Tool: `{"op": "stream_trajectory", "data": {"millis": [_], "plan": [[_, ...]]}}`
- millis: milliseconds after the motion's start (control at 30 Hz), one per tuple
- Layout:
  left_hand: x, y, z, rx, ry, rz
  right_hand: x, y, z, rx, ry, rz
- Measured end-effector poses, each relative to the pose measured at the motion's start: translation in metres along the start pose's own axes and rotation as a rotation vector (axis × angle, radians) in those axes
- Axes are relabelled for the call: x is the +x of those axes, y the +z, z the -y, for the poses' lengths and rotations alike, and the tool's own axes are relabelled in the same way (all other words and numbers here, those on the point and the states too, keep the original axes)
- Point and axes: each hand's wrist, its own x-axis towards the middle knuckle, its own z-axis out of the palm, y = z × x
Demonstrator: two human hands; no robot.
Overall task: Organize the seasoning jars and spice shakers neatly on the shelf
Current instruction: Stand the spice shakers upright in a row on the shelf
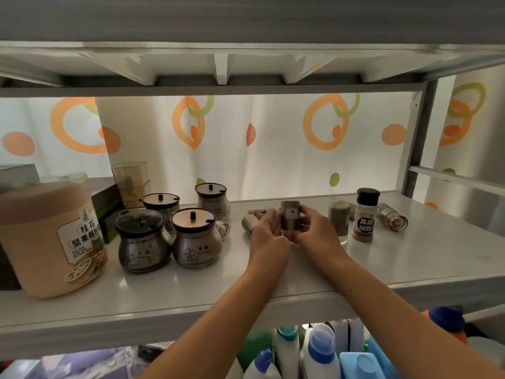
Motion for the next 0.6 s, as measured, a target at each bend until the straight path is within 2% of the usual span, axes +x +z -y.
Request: {"op": "stream_trajectory", "data": {"millis": [167, 267, 400, 600], "plan": [[0.001, 0.001, -0.001, 0.009, -0.001, 0.008, -0.002, -0.002, -0.002, 0.027, 0.017, -0.019], [0.005, 0.002, 0.006, 0.086, -0.008, 0.034, -0.002, 0.000, -0.006, -0.062, 0.015, -0.035], [0.010, 0.001, 0.015, 0.182, -0.027, 0.026, -0.005, -0.001, -0.007, -0.171, 0.015, 0.054], [0.009, 0.002, 0.012, 0.162, -0.040, 0.009, 0.015, -0.046, 0.049, -0.354, -0.165, 0.067]]}}
